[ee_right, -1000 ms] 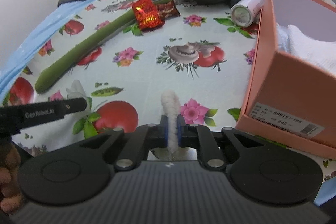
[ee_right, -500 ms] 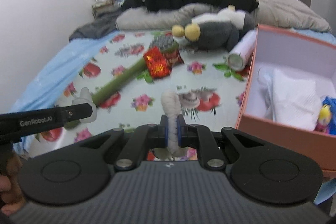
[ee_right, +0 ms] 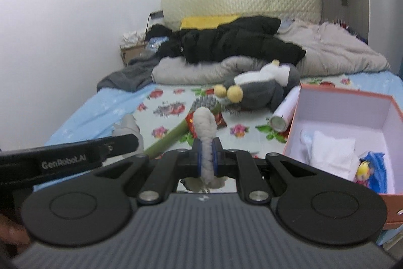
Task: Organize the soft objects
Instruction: 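Carry the cup with the left tool while the right tool carries the hair tie to the box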
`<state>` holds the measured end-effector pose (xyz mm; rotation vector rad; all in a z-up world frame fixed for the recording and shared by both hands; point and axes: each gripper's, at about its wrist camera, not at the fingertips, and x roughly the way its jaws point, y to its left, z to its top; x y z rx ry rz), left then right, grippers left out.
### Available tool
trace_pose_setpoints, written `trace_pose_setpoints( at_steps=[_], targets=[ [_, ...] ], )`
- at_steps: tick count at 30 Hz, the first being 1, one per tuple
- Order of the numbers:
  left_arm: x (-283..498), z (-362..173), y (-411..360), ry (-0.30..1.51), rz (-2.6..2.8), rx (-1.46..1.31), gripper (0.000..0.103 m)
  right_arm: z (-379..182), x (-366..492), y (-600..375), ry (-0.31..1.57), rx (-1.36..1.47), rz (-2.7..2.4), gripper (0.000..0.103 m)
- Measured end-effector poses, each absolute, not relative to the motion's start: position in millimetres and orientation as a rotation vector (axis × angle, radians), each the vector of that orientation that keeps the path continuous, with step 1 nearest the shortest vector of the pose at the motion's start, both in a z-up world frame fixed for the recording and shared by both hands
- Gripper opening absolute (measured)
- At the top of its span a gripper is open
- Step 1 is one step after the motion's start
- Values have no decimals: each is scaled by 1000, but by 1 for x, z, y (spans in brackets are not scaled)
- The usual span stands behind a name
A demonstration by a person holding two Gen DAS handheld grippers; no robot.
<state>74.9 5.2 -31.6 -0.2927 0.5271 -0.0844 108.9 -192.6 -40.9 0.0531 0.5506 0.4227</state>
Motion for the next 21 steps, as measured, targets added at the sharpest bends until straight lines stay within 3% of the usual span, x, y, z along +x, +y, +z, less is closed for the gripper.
trace_pose_setpoints(
  at_steps=[13,21],
  targets=[
    [89,6,-62,483,-274,-246,21,-5,94,-250,453,76,289,12],
    [122,-8,-107,547,-380,-228,21,-19,104,-299,486,109,163,12]
  ],
)
